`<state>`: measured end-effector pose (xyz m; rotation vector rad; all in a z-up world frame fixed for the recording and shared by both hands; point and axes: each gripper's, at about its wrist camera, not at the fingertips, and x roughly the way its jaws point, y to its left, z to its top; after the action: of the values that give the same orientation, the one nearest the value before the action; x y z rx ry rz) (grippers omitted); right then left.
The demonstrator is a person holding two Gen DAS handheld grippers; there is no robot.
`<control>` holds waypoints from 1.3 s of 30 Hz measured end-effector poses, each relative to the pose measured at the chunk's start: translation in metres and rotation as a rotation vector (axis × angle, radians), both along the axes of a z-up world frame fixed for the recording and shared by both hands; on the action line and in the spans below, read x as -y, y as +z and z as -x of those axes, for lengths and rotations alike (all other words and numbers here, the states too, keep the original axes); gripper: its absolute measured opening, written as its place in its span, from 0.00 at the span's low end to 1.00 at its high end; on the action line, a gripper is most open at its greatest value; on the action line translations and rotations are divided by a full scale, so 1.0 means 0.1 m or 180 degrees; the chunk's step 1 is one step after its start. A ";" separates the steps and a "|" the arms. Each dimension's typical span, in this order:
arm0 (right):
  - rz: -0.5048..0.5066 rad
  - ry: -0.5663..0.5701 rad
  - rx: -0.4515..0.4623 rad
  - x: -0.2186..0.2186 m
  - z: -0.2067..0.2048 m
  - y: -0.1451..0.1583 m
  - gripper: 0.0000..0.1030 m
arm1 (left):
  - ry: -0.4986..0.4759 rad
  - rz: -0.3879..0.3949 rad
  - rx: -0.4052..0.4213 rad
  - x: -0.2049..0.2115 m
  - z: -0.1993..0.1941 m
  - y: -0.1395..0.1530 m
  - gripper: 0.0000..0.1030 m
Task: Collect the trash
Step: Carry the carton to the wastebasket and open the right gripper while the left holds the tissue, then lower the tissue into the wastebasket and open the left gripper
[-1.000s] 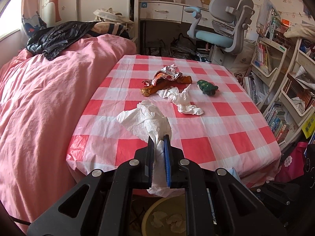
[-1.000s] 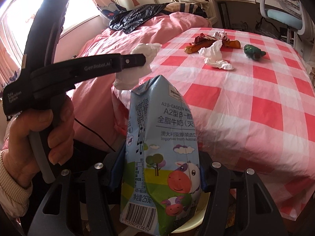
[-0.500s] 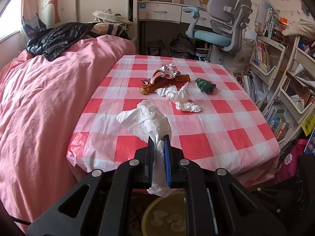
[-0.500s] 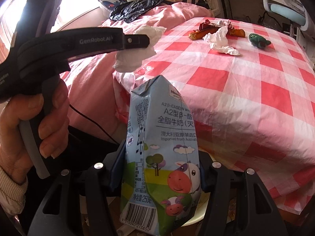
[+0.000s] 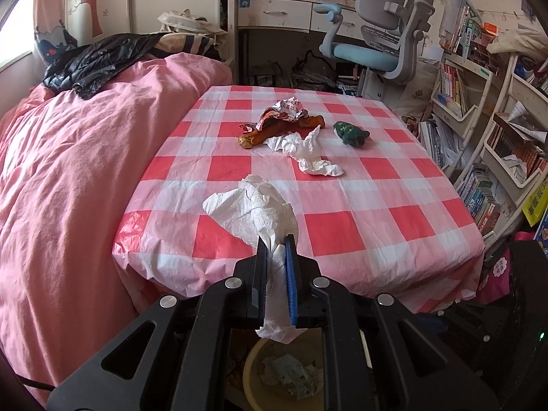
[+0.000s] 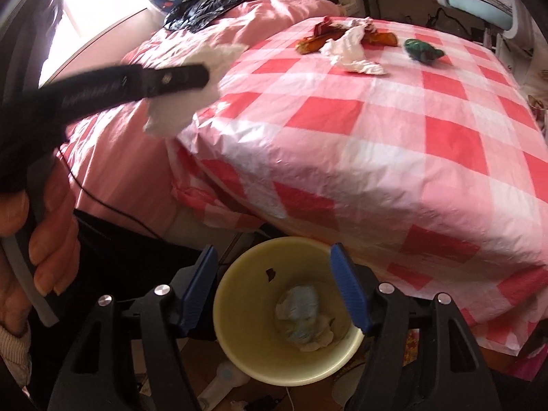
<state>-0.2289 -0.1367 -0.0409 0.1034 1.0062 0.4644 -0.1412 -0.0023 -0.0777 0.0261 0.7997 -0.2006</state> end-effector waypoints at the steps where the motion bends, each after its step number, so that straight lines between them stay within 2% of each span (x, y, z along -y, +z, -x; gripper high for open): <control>1: 0.0041 -0.0083 0.0032 0.04 -0.01 0.01 0.72 | -0.0013 -0.0006 -0.0019 0.01 0.02 -0.01 0.09; 7: 0.0490 -0.0672 0.0327 0.25 -0.06 0.15 0.90 | -0.0110 0.0000 -0.0184 0.07 0.20 -0.13 0.09; 10: 0.0681 -0.0910 0.0459 0.36 -0.10 0.21 0.92 | -0.0195 -0.0012 -0.0320 0.12 0.31 -0.23 0.10; 13: 0.0859 -0.1062 0.0551 0.41 -0.11 0.26 0.92 | -0.0344 -0.0056 -0.0572 0.21 0.40 -0.39 0.10; 14: 0.0924 -0.1105 0.0580 0.41 -0.13 0.27 0.93 | -0.0382 -0.0069 -0.0666 0.23 0.42 -0.45 0.12; 16: 0.1049 -0.1187 0.0632 0.44 -0.12 0.29 0.93 | -0.0436 -0.0106 -0.0785 0.28 0.47 -0.54 0.24; 19: 0.1138 -0.1253 0.0682 0.47 -0.11 0.33 0.93 | -0.0431 -0.0176 -0.0749 0.32 0.51 -0.56 0.37; 22: 0.1204 -0.1294 0.0742 0.49 -0.10 0.37 0.93 | -0.0356 -0.0143 -0.0675 0.29 0.49 -0.53 0.46; 27: 0.1301 -0.1292 0.0840 0.45 -0.08 0.41 0.93 | -0.0204 -0.0118 -0.0531 0.24 0.46 -0.49 0.52; 31: 0.1364 -0.1248 0.0905 0.41 -0.06 0.43 0.93 | -0.0050 -0.0101 -0.0351 0.18 0.45 -0.43 0.63; 39: 0.1534 -0.1205 0.0995 0.34 -0.05 0.44 0.93 | 0.0268 0.0008 -0.0160 0.00 0.41 -0.32 0.73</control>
<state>-0.2243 -0.1707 0.0032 -0.2042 0.7437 -0.1136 -0.1822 -0.0020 -0.1102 -0.0149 0.8490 -0.1228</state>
